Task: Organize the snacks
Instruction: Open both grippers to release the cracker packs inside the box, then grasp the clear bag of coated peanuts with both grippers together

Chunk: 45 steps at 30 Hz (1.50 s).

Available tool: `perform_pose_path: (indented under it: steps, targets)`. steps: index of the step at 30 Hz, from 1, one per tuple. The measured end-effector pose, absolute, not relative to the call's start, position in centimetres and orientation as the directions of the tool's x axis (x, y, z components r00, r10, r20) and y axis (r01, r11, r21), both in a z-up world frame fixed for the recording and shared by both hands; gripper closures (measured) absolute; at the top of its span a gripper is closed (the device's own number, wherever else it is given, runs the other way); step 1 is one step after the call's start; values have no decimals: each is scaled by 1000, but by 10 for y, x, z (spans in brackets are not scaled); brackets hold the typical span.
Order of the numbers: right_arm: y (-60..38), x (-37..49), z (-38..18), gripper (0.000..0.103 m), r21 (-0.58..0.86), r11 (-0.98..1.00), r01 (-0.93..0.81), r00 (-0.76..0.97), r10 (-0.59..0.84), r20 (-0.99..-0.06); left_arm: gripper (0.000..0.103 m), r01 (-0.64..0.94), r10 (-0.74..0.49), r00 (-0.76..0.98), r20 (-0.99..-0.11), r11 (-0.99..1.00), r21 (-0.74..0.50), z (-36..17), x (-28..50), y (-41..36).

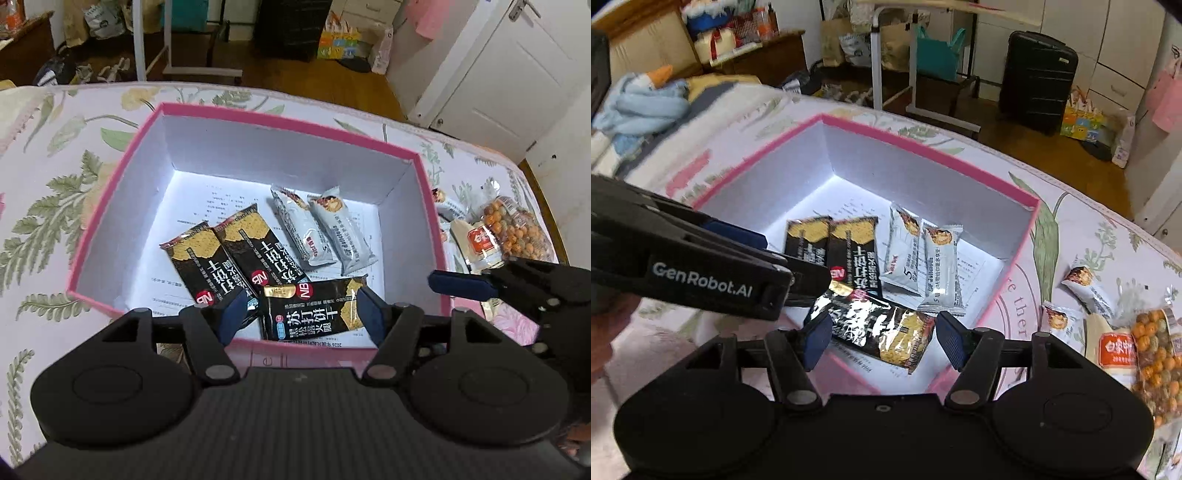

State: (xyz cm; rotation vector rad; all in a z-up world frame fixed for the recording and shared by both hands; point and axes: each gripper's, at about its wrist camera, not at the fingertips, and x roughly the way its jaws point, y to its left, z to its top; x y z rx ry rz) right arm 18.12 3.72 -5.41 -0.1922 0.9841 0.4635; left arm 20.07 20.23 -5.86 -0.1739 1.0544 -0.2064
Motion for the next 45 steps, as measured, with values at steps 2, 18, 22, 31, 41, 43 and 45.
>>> perform_pose_path:
  steps: [2, 18, 22, 31, 41, 43, 45]
  targets:
    - [30, 173, -44, 35, 67, 889, -452, 475, 303, -826, 37, 88, -254, 488, -835, 966, -242, -48, 192, 202]
    - [-75, 116, 3, 34, 94, 902, -422, 548, 337, -766, 33, 340, -371, 499, -783, 915, -216, 29, 124, 120]
    - [-112, 105, 4, 33, 85, 890, -447, 555, 351, -755, 33, 378, -394, 482, -782, 899, -220, 29, 122, 96]
    - [-187, 116, -13, 31, 70, 900, -430, 599, 342, -724, 37, 445, -365, 483, -796, 885, -136, 8, 132, 30]
    - [-229, 169, -51, 22, -11, 876, -483, 596, 319, -737, 47, 353, -419, 538, -731, 900, -256, -38, 189, -28]
    - [-235, 179, -60, 17, -36, 868, -495, 598, 310, -739, 48, 315, -429, 521, -738, 900, -301, -55, 208, -38]
    - [-241, 189, -68, 13, -40, 868, -495, 602, 309, -736, 48, 306, -445, 506, -739, 893, -329, -69, 222, -49]
